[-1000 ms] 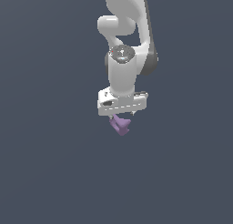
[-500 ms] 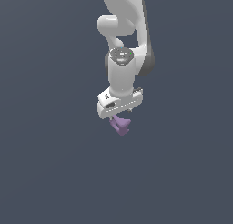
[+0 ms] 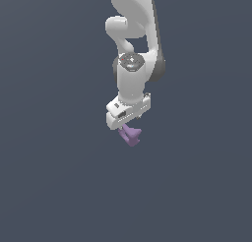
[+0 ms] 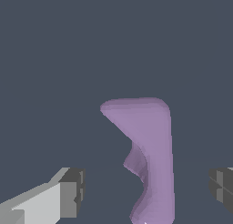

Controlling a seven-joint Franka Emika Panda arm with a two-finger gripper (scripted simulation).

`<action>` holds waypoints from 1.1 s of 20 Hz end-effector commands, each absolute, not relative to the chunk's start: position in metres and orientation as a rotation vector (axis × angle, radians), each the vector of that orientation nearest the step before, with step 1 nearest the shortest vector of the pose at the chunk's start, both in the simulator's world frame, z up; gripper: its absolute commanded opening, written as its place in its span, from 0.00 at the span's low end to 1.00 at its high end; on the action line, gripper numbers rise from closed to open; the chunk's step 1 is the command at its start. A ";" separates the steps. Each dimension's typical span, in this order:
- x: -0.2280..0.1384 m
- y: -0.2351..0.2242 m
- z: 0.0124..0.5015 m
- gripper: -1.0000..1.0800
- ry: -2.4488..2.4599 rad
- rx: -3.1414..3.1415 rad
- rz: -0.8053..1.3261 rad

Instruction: Pick up the object and move it to a goal position.

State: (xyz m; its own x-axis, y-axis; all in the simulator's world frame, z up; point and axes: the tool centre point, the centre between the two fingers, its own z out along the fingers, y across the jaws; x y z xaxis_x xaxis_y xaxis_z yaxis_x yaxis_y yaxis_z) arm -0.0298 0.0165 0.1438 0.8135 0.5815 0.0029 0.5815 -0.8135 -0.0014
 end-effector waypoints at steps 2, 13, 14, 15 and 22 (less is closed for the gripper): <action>-0.032 0.016 0.142 0.96 -1.009 -2.975 -0.001; -0.033 0.016 0.130 0.96 -1.021 -2.971 0.000; -0.033 0.016 0.126 0.96 -1.022 -2.970 0.000; -0.033 0.016 0.121 0.96 -1.023 -2.970 0.000; -0.033 0.016 0.094 0.96 -1.027 -2.969 0.000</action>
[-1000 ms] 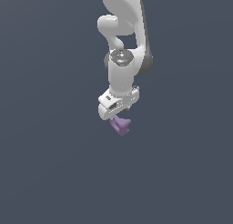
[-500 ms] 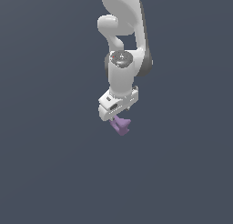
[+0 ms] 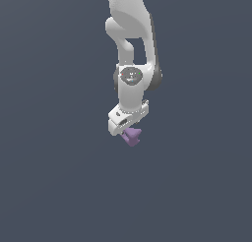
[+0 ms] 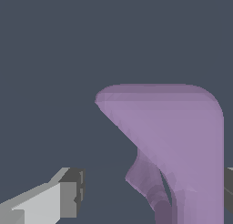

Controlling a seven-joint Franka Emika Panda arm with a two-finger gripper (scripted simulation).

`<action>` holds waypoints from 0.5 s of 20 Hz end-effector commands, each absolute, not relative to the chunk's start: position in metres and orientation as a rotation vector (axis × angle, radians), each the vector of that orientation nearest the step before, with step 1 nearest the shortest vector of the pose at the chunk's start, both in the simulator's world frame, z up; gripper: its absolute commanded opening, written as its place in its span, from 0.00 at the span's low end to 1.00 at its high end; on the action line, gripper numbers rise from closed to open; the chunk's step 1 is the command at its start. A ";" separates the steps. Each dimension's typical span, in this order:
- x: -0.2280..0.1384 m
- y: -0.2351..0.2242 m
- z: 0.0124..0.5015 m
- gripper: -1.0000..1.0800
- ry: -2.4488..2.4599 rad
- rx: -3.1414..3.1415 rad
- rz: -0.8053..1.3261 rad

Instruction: Pick up the object and move it to a goal position.

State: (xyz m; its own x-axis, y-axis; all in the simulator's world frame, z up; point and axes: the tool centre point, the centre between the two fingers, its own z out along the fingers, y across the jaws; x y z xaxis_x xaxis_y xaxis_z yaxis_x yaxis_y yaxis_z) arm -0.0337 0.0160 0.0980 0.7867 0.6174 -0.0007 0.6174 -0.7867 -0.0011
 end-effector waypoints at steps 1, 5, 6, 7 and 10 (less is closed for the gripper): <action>-0.033 0.016 0.093 0.96 -1.027 -2.969 0.000; -0.033 0.016 0.092 0.00 -1.027 -2.969 0.000; -0.033 0.016 0.092 0.00 -1.027 -2.969 0.000; -0.033 0.016 0.092 0.00 -1.027 -2.969 0.000; -0.033 0.016 0.092 0.00 -1.027 -2.969 0.000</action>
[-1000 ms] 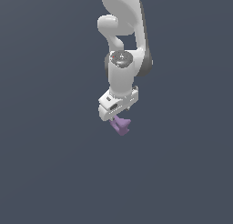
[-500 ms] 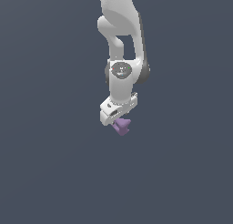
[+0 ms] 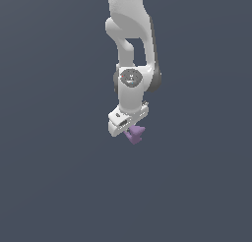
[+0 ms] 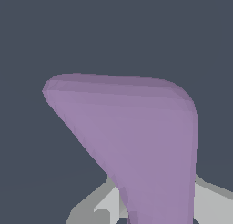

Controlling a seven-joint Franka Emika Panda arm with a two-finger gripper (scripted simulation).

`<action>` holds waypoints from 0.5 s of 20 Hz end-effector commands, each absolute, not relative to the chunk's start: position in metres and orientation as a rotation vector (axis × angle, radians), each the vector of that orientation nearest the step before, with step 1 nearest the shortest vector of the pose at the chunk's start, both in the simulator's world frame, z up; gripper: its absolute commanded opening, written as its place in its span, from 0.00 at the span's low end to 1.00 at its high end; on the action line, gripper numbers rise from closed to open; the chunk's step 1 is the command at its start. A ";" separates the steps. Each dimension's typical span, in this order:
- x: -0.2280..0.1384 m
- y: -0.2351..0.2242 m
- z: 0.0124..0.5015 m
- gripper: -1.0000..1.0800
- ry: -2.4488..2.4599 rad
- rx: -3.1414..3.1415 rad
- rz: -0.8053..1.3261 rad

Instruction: Pick up the object and move it to a goal position.

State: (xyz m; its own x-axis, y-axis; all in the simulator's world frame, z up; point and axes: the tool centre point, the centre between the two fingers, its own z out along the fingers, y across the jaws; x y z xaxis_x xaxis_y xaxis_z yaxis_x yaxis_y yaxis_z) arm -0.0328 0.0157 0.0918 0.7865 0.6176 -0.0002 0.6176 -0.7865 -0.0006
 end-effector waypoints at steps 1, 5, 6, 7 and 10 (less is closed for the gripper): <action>-0.033 0.016 0.092 0.00 -1.027 -2.969 0.000; -0.033 0.016 0.092 0.00 -1.027 -2.969 0.001; -0.032 0.015 0.092 0.00 -1.027 -2.969 0.001; -0.031 0.013 0.093 0.00 -1.027 -2.969 0.001; -0.027 0.004 0.096 0.00 -1.027 -2.969 0.001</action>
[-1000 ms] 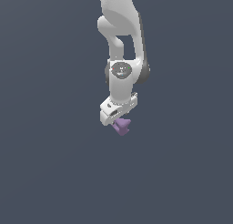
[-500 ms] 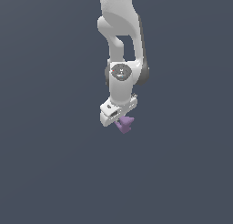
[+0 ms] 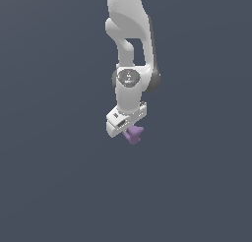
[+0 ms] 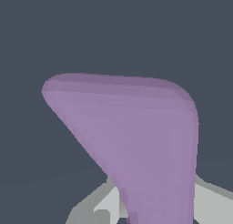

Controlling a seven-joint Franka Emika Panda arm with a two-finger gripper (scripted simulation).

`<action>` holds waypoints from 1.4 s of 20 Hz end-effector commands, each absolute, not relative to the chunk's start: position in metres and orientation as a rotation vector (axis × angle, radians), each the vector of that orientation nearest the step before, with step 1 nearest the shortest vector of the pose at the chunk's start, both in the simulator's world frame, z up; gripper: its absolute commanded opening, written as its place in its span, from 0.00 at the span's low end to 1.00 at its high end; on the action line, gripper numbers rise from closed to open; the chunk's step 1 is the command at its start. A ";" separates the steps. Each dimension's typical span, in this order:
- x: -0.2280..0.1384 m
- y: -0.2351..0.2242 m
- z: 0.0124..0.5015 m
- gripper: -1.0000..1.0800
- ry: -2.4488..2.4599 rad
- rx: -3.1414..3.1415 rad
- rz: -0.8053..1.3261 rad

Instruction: Pick up the object and move it to a goal position.

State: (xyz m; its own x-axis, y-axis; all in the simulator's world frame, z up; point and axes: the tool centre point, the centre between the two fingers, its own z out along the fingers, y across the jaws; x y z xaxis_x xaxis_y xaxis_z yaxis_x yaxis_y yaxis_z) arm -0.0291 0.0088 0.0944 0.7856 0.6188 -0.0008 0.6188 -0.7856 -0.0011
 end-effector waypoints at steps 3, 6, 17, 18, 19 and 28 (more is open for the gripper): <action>-0.019 -0.011 0.102 0.00 -1.027 -2.969 0.001; -0.009 -0.030 0.110 0.00 -1.027 -2.968 0.000; 0.036 -0.113 0.142 0.00 -1.027 -2.968 0.000; 0.039 -0.119 0.144 0.00 -1.027 -2.968 0.000; 0.042 -0.124 0.146 0.00 -1.027 -2.968 0.000; 0.058 -0.149 0.156 0.00 -1.027 -2.969 0.000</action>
